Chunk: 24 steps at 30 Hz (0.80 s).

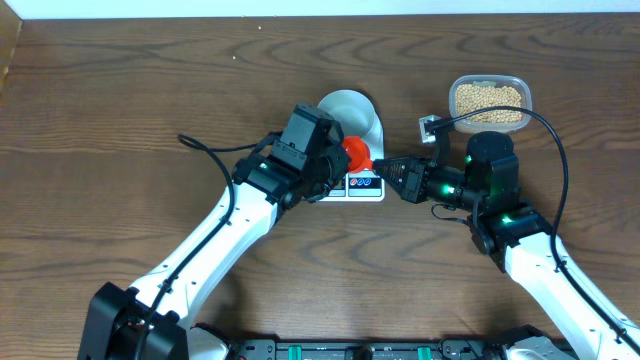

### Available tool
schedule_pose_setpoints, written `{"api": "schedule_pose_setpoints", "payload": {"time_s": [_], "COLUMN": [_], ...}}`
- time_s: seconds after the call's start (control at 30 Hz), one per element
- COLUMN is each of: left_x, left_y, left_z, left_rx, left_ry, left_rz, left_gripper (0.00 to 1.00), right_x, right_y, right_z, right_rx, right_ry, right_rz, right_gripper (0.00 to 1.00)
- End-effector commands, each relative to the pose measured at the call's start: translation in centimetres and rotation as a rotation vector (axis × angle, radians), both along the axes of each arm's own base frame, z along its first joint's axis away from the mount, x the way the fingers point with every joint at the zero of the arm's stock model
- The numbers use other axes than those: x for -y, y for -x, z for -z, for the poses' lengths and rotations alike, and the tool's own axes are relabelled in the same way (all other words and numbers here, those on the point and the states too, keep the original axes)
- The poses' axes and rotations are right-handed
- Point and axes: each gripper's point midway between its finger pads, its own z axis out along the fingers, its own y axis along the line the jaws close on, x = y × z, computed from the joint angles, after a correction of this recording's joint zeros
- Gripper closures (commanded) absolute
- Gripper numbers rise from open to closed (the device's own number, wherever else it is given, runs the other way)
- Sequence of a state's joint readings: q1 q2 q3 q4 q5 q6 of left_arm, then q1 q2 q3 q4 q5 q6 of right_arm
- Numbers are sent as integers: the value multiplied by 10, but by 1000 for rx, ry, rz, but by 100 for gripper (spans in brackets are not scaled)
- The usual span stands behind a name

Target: Scoop item into bowl and weigh 50g on scale

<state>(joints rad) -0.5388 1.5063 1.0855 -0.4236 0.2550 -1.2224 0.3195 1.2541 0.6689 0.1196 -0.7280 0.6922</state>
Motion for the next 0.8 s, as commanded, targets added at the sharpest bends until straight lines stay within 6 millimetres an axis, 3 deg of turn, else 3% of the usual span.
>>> {"api": "schedule_pose_setpoints", "payload": {"time_s": [0.0, 0.23, 0.3, 0.5, 0.67, 0.77], "left_x": [2, 5, 5, 5, 5, 5], "left_y": [-2, -1, -1, -1, -1, -1], "left_z": [-4, -6, -6, -6, -6, -6], "left_rx": [33, 39, 41, 41, 41, 41], "left_ry": [-22, -18, -17, -17, -17, -18], "left_rz": [9, 17, 17, 17, 17, 17], "left_gripper": [93, 93, 93, 92, 62, 50], "right_x": [-6, -6, -6, -6, -4, -4], "right_y": [-1, -2, -2, -2, -3, -4], "right_z": [-6, -6, -6, -6, -4, -4], "right_rx": [20, 20, 19, 20, 18, 19], "right_ry": [1, 2, 2, 2, 10, 13], "right_rz": [-16, -15, -15, -15, -1, 3], "right_gripper": [90, 90, 98, 99, 99, 99]}}
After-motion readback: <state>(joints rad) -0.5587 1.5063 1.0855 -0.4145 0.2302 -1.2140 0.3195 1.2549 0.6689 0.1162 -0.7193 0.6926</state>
